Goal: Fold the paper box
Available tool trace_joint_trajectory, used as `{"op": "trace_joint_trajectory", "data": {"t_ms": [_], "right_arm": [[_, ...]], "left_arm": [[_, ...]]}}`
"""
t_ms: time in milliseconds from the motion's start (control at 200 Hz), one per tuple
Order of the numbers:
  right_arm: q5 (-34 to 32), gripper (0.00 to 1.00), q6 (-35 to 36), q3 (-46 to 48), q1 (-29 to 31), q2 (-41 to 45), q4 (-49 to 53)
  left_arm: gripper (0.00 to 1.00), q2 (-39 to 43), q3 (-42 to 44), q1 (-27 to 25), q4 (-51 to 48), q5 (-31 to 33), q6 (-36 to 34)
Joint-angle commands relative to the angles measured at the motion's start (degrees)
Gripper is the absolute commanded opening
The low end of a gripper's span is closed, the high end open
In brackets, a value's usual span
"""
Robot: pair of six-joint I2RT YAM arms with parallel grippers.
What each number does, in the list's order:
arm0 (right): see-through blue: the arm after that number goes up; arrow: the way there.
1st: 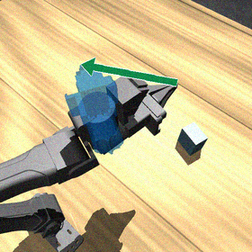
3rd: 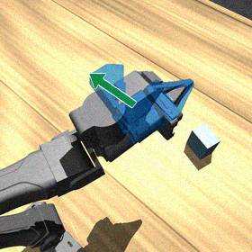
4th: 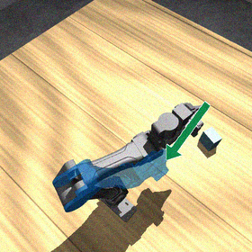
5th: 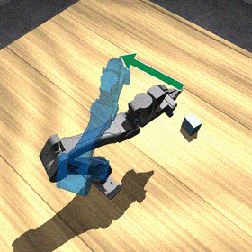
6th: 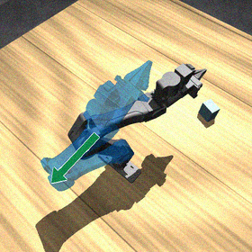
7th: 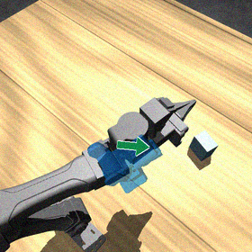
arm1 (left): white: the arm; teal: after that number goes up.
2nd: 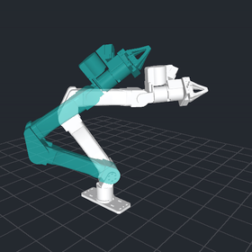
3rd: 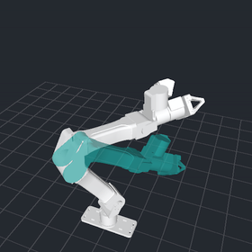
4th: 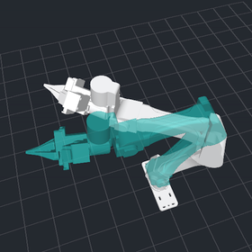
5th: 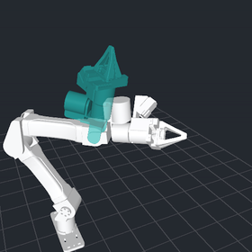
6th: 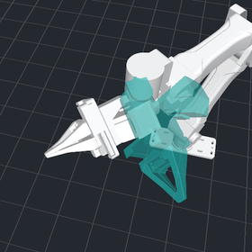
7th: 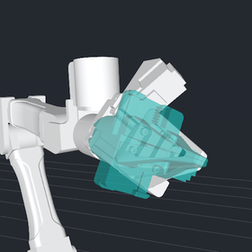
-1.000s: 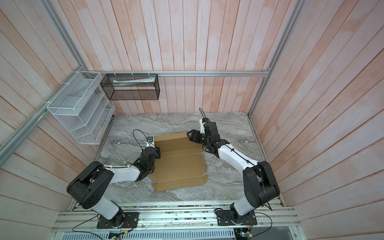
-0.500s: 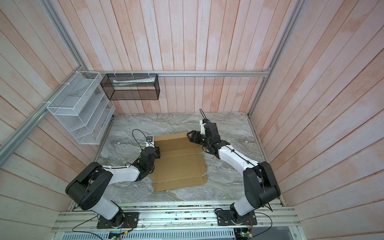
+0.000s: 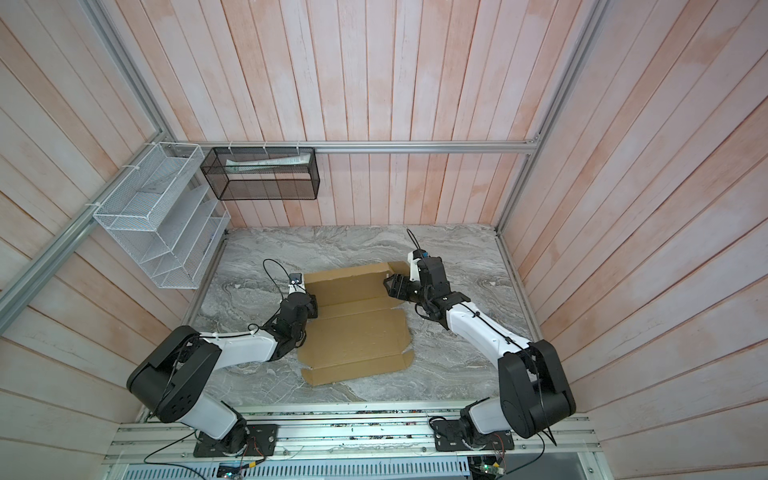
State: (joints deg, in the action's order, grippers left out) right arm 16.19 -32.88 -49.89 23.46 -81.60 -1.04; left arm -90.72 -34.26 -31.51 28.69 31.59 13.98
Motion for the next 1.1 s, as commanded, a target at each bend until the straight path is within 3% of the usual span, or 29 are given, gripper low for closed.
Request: {"op": "trace_joint_trajectory", "data": {"t_ms": [0,320,625,1095], "right_arm": [[0.7,0.71,2.2,1.6,-0.1,0.5,0.5],[1.8,0.71,6.6,1.4,1.2,-4.7,-1.6],[-3.6,0.71,9.3,2.7,3.2,-9.3,-7.9],[-9.6,0.70,11.6,2.2,3.5,-14.4,-7.5]], "left_arm": [[0.00,1.9,-2.0,0.6,-3.3,-1.1,1.3],[0.00,2.2,-3.8,1.2,-5.5,-2.4,0.5],[0.00,2.1,-3.8,1.3,-5.5,-2.7,0.3],[0.00,2.3,-3.3,1.4,-5.1,-2.7,0.2]]}}
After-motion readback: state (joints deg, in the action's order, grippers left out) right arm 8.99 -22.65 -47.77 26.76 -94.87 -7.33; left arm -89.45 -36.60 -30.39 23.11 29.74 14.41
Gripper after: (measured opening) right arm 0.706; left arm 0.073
